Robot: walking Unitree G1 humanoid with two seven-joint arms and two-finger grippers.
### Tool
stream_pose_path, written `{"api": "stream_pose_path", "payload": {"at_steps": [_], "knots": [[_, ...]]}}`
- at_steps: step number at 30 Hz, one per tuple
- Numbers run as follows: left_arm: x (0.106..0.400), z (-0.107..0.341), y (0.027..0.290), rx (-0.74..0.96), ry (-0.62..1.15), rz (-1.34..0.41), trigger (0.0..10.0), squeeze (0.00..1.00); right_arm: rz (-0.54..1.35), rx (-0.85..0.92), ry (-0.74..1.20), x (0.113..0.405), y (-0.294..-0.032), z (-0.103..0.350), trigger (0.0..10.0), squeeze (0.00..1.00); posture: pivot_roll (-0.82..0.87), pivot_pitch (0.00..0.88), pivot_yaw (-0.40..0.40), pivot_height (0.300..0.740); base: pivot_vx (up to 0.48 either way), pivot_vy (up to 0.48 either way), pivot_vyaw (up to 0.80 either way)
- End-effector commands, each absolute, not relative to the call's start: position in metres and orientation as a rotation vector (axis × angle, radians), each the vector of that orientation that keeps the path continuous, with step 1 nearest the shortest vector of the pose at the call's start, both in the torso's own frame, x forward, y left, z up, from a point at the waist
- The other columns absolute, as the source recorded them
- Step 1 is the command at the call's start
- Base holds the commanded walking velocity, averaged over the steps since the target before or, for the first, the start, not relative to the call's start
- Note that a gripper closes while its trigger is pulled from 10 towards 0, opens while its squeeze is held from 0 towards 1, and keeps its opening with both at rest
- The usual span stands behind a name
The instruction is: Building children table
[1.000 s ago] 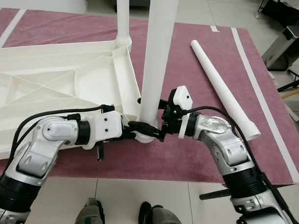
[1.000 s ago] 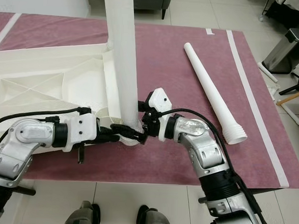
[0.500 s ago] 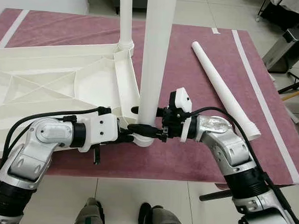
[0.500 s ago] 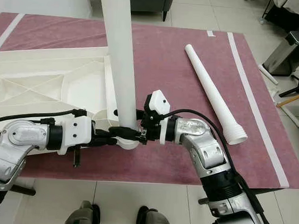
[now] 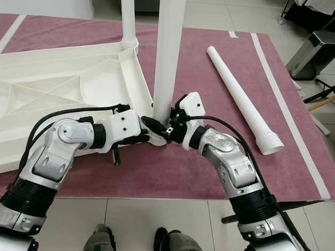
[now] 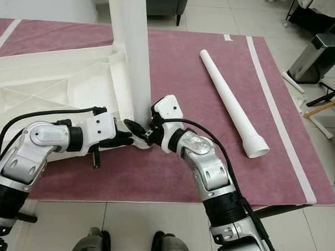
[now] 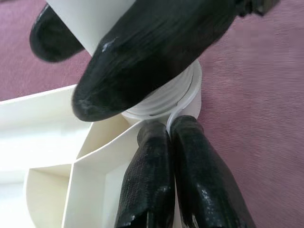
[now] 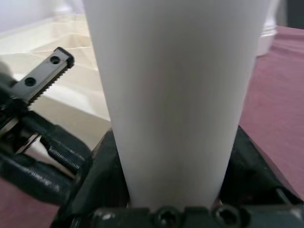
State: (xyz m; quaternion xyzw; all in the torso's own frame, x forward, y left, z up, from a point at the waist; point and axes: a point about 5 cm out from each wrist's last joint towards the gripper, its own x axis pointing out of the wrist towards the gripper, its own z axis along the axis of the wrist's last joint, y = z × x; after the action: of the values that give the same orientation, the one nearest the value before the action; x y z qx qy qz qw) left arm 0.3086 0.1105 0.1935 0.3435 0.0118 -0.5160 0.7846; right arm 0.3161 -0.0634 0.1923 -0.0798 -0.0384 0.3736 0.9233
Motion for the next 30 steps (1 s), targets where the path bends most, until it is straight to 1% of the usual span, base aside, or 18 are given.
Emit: {"api": "stream_pose_path", "payload": {"at_steps": [1, 3, 5, 6, 9, 16, 17, 19, 22, 23, 24, 25, 26, 27, 28, 30], "knots": [[0.313, 0.216, 0.102, 0.735, -0.138, -0.983, 0.0, 0.0, 0.699, -0.179, 0.037, 0.318, -0.065, 0.169, 0.0, 0.0, 0.12, 0.163, -0.032, 0.74, 0.0, 0.0, 0.0], [0.328, 0.216, 0.097, 0.754, -0.117, -0.907, 0.0, 0.0, 0.541, -0.189, 0.082, 0.325, -0.063, 0.16, 0.0, 0.0, 0.12, 0.168, -0.025, 0.74, 0.0, 0.0, 0.0], [0.338, 0.217, 0.092, 0.761, -0.106, -0.864, 0.0, 0.0, 0.428, -0.191, 0.108, 0.329, -0.061, 0.155, 0.0, 0.0, 0.11, 0.17, -0.022, 0.74, 0.0, 0.0, 0.0], [0.338, 0.217, 0.092, 0.761, -0.106, -0.864, 0.0, 0.0, 0.428, -0.191, 0.108, 0.329, -0.061, 0.155, 0.0, 0.0, 0.11, 0.17, -0.022, 0.74, 0.0, 0.0, 0.0], [0.346, 0.221, 0.087, 0.753, -0.107, -0.828, 0.0, 0.0, 0.335, -0.179, 0.104, 0.334, -0.057, 0.158, 0.0, 0.0, 0.11, 0.171, -0.022, 0.74, 0.0, 0.0, 0.0], [0.345, 0.222, 0.085, 0.753, -0.118, -0.838, 0.0, 0.0, 0.334, -0.126, 0.07, 0.335, -0.05, 0.166, 0.0, 0.0, 0.12, 0.173, -0.022, 0.74, 0.0, 0.0, 0.0], [0.344, 0.221, 0.087, 0.754, -0.121, -0.844, 0.0, 0.0, 0.376, -0.109, 0.028, 0.334, -0.047, 0.172, 10.0, 0.0, 0.12, 0.173, -0.025, 0.74, 0.0, 0.0, 0.0], [0.342, 0.221, 0.089, 0.756, -0.128, -0.859, 0.0, 0.0, 0.445, -0.091, -0.039, 0.331, -0.043, 0.182, 10.0, 0.0, 0.12, 0.172, -0.027, 0.74, 0.0, 0.0, 0.0], [0.34, 0.222, 0.09, 0.753, -0.133, -0.868, 0.0, 0.0, 0.487, -0.085, -0.072, 0.329, -0.041, 0.187, 10.0, 0.0, 0.12, 0.172, -0.029, 0.74, 0.0, 0.0, 0.0], [0.336, 0.223, 0.09, 0.75, -0.145, -0.895, 0.0, 0.0, 0.521, -0.084, -0.096, 0.327, -0.041, 0.191, 10.0, 1.0, 0.13, 0.17, -0.029, 0.74, 0.0, 0.0, 0.0], [0.332, 0.224, 0.091, 0.747, -0.155, -0.916, 0.0, 0.0, 0.56, -0.078, -0.117, 0.326, -0.041, 0.194, 10.0, 1.0, 0.13, 0.17, -0.03, 0.74, 0.0, 0.0, 0.0], [0.332, 0.224, 0.091, 0.747, -0.155, -0.916, 0.0, 0.0, 0.56, -0.078, -0.117, 0.326, -0.041, 0.194, 10.0, 1.0, 0.13, 0.17, -0.03, 0.74, 0.0, 0.0, 0.0], [0.327, 0.225, 0.091, 0.746, -0.169, -0.944, 0.0, 0.0, 0.609, -0.079, -0.14, 0.324, -0.042, 0.198, 10.0, 1.0, 0.13, 0.168, -0.031, 0.74, 0.0, 0.0, 0.0], [0.321, 0.225, 0.093, 0.744, -0.178, -0.976, 0.0, 0.0, 0.673, -0.085, -0.165, 0.321, -0.044, 0.203, 10.0, 0.0, 0.13, 0.167, -0.031, 0.74, 0.0, 0.0, 0.0], [0.321, 0.225, 0.093, 0.744, -0.178, -0.976, 0.0, 0.0, 0.673, -0.085, -0.165, 0.321, -0.044, 0.203, 10.0, 0.0, 0.13, 0.167, -0.031, 0.74, 0.0, 0.0, 0.0], [0.312, 0.225, 0.095, 0.737, -0.188, -1.025, 0.0, 0.0, 0.783, -0.104, -0.195, 0.315, -0.048, 0.208, 10.0, 0.0, 0.13, 0.165, -0.032, 0.74, 0.0, 0.0, 0.0]]}}
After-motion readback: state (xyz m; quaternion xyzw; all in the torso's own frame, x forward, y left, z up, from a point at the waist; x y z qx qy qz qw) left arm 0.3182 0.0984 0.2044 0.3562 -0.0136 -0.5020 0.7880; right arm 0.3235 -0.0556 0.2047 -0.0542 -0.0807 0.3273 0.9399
